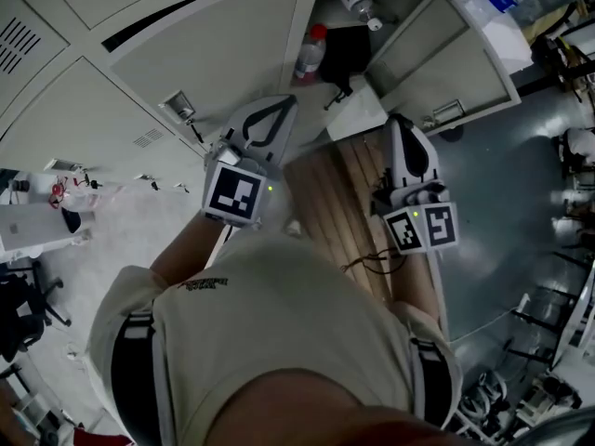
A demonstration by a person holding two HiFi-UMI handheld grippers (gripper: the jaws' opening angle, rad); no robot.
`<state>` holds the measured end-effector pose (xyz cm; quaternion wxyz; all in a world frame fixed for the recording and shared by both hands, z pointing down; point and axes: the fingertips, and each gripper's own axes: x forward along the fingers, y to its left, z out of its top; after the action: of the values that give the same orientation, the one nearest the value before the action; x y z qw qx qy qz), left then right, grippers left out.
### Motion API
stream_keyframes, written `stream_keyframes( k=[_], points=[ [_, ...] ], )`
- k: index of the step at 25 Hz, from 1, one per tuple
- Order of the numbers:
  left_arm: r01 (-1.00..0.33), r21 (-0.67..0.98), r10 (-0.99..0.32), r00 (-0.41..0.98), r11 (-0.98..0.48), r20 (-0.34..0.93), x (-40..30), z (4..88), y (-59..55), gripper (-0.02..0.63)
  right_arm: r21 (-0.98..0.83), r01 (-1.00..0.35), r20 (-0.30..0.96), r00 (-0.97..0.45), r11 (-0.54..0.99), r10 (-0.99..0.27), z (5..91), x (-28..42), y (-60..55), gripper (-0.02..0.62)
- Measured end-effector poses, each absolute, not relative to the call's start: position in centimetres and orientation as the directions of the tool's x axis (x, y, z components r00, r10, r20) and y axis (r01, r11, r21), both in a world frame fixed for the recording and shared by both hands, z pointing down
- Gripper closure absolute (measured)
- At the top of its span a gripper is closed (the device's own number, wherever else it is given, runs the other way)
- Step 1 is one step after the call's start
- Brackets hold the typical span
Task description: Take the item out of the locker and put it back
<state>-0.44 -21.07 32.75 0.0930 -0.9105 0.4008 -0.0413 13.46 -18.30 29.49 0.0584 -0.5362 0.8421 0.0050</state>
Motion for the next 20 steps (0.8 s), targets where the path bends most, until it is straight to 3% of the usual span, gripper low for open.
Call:
stream_keyframes(
  k=[10, 12, 20],
  points=[
    [-0.743, -0.206, -0.756, 0.654, -0.637, -0.02, 1.5, 31.5, -23.2, 0.594, -0.011, -0.901, -0.134, -0.429, 0.434, -0.893, 28.1, 13.7, -22.2, 0.564],
    [-0.747, -0.203, -0.759, 0.651, -0.633, -0.028, 2.1, 30.9, -24.0, 0.594, 0.012, -0.902, -0.139, -0.429, 0.431, -0.893, 27.3, 13.7, -23.7, 0.481],
    [-0.754, -0.249, -0.753, 0.647, -0.608, -0.121, 4.7, 26.9, -28.6, 0.594, 0.044, -0.9, -0.112, -0.436, 0.433, -0.893, 25.0, 12.8, -31.4, 0.324]
  ],
)
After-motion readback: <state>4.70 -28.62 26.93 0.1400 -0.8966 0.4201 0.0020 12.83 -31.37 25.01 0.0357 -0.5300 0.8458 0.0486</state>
